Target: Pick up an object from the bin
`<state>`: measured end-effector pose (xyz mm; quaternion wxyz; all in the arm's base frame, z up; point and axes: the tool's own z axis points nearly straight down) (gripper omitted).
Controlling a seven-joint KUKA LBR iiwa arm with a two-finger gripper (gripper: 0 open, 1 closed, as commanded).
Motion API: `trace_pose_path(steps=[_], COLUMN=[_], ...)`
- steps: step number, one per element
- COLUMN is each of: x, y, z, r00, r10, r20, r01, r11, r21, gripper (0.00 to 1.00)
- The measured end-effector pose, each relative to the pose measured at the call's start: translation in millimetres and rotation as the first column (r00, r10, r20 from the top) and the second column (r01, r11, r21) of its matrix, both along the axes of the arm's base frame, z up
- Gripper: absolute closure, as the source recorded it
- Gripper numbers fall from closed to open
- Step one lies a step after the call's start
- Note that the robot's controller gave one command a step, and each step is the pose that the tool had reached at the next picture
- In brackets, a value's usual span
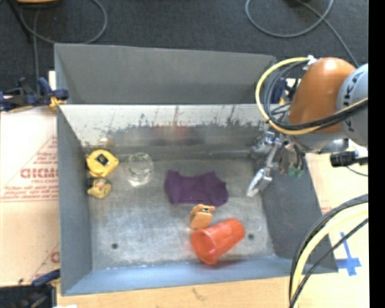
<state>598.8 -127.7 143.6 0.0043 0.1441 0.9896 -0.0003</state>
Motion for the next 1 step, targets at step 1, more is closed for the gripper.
trace_pose_path(steps=[1], x=[6.3], y=[49.2], z=[-36.4], r00=[0.967], r10=[0.254], r20=[-0.005], r01=[-0.254], r11=[0.967], r21=[0.0], gripper=[1.0])
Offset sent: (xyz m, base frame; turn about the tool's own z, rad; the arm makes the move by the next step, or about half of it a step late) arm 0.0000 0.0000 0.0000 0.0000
